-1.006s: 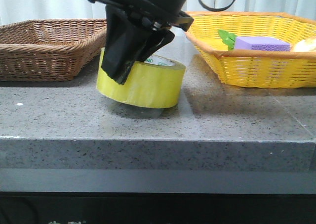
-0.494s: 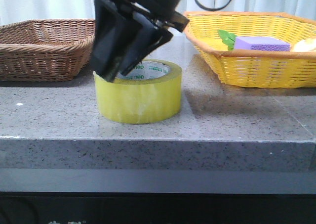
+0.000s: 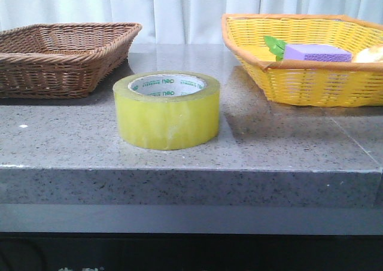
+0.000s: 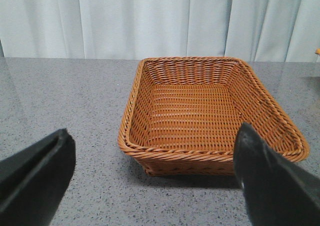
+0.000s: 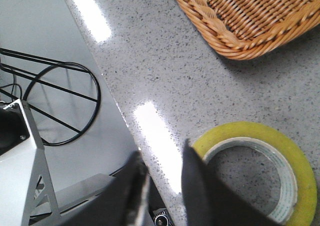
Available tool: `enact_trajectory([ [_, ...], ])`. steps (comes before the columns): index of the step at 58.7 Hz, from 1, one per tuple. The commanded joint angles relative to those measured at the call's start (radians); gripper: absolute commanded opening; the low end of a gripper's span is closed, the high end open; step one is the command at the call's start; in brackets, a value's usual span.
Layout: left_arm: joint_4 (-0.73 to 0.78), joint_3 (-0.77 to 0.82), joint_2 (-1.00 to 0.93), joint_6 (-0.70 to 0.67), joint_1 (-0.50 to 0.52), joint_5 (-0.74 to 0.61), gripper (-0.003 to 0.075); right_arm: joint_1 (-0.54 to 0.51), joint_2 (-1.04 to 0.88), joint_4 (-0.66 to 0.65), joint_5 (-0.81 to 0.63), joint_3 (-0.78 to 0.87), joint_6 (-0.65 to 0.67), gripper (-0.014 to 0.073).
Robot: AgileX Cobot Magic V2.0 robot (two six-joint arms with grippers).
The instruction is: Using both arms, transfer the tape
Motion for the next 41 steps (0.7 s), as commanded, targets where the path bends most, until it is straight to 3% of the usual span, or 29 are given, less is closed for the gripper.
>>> enact_trajectory([
  [1, 0.001, -0.034, 0.011, -0.004, -0.005, -0.080, 0.0617, -0.005, -0.051, 0.002, -0.023, -0.032, 0.000, -0.0010],
  [5, 0.001, -0.034, 0.011, -0.004, -0.005, -0.080, 0.0618, -0.014, -0.058, -0.009, -0.023, -0.032, 0.003, -0.0097],
  [16, 0.001, -0.034, 0.011, -0.004, -0.005, -0.079, 0.0618, -0.127, -0.110, -0.033, -0.014, -0.030, 0.050, -0.0078],
  [30, 0.001, -0.034, 0.011, -0.004, -0.005, -0.079, 0.0617, -0.340, -0.272, -0.324, -0.044, 0.030, 0.253, -0.0078],
  [41, 0.001, -0.034, 0.011, -0.004, -0.005, -0.079, 0.0617, -0.426, -0.446, -0.415, -0.183, 0.190, 0.322, -0.0078],
])
